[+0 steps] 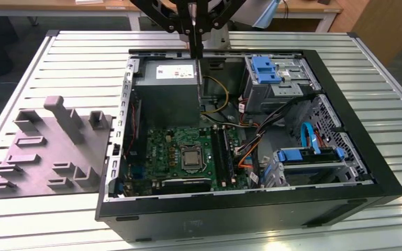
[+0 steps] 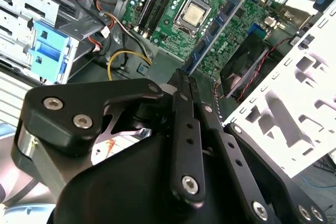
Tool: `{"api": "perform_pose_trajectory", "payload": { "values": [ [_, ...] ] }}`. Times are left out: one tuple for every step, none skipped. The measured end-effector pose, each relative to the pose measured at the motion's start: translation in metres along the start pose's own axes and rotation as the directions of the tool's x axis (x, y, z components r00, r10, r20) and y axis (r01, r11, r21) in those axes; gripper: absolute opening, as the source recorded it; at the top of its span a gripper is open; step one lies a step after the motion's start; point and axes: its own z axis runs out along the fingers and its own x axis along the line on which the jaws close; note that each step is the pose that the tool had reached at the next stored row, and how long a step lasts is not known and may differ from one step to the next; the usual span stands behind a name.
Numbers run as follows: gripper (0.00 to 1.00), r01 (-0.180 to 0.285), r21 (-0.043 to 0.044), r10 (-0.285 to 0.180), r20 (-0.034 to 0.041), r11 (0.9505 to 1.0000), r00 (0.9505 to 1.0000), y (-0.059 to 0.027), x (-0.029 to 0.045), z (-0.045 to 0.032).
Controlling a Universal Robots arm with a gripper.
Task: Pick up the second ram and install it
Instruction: 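Insert the second ram into the second slot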
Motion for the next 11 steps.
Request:
{"api": "perform_pose_trajectory", "payload": {
  "values": [
    [0.12,0.000,-0.0001,0.000,0.0000,1.0000,1.0000,0.0000,0.0000,0.0000],
    [0.12,0.000,0.0000,0.000,0.0000,1.0000,1.0000,0.0001,0.0000,-0.0002],
    [0.12,0.000,0.0000,0.000,0.0000,1.0000,1.0000,0.0001,0.0000,-0.0002],
    [0.12,0.000,0.0000,0.000,0.0000,1.0000,1.0000,0.0003,-0.0001,-0.0005],
    [0.12,0.000,-0.0001,0.000,-0.0001,1.0000,1.0000,0.0005,-0.0001,-0.0008],
    [0.12,0.000,0.0000,0.000,-0.0001,1.0000,1.0000,0.0005,-0.0001,-0.0008],
    [0.12,0.000,0.0000,0.000,-0.0002,1.0000,1.0000,0.0005,-0.0001,-0.0008],
    [0.12,0.000,0.0001,0.000,-0.0003,1.0000,1.0000,0.0005,-0.0001,-0.0007],
    [0.12,0.000,0.0000,0.000,-0.0006,1.0000,1.0000,0.0005,-0.0001,-0.0004],
    [0.12,0.000,0.0001,0.000,-0.0010,1.0000,1.0000,0.0005,-0.0001,-0.0001],
    [0.12,0.000,0.0001,0.000,-0.0014,1.0000,1.0000,0.0004,-0.0001,0.0000]
  ]
}}
